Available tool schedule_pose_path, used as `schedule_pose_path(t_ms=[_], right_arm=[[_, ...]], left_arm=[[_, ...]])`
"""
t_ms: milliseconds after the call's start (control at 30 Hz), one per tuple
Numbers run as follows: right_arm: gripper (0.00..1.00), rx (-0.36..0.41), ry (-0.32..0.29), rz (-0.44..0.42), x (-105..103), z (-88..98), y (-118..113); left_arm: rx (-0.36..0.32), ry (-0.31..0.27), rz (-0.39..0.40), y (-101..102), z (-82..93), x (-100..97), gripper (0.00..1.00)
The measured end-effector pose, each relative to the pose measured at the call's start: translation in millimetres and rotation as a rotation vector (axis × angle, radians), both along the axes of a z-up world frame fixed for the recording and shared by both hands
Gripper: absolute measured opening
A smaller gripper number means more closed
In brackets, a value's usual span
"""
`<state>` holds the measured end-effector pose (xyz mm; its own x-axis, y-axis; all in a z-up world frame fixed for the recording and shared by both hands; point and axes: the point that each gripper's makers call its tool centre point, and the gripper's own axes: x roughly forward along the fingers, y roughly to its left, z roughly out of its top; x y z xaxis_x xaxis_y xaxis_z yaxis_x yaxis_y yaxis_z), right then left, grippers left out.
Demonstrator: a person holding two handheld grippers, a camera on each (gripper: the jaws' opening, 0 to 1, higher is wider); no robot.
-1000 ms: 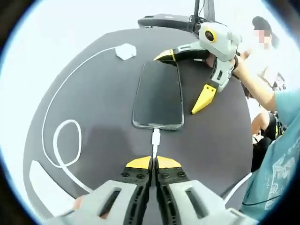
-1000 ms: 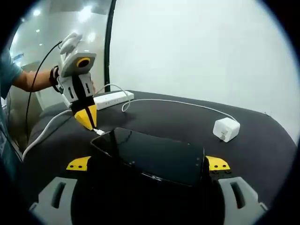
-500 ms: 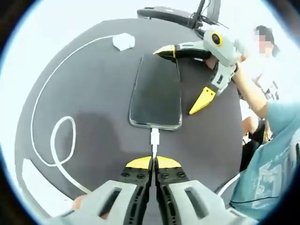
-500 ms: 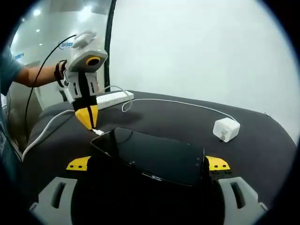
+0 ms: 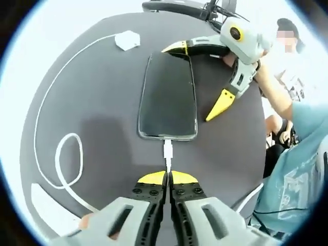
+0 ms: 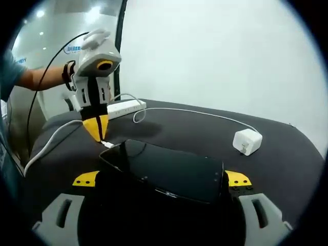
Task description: Connect the charging cable to the phone, plug the charger into the socket, and turn on the power strip switch to charge the phone.
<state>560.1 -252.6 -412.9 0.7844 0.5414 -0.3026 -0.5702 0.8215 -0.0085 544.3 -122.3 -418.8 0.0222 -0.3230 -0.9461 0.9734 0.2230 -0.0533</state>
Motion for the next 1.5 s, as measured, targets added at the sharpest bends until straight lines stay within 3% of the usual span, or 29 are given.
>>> schedule_pose_path(t_ms=[367,533,667,967,1133,1167,1200,1433,1500], right_arm=[[0.93,0.0,0.0,-0.001,0,0.0,0],[0.93,0.0,-0.001,-0.001,0,0.1,0],[0.93,0.0,-0.001,-0.001,0,0.3,0],[0.93,0.0,-0.002,-0.001,2,0.4,-1],[0.93,0.0,-0.002,-0.001,1,0.3,-1],[0.93,0.0,-0.002,0.0,2,0.3,-1],[0.93,0.0,-0.002,-0.001,1,0.2,-1],[0.93,0.0,-0.002,-0.001,2,0.2,-1],[0.93,0.0,-0.002,-0.001,2,0.2,-1]], left_arm=[[0.098,0.005,0.011,-1,-0.7,2.5,0.0],[0.147,0.034,0.025,0,-3.0,0.4,0.0],[0.175,0.021,-0.009,0,-4.3,0.6,0.0],[0.107,0.059,0.032,3,-0.1,7.7,0.0],[0.066,0.125,0.074,1,-4.4,1.3,0.0],[0.017,0.147,0.095,-7,-3.7,-1.8,0.0],[0.049,0.159,0.109,-2,-2.9,-2.5,0.0],[0.027,0.082,0.084,-4,-3.6,-2.6,0.0],[-0.041,0.039,0.076,-13,0.1,0.9,0.0]])
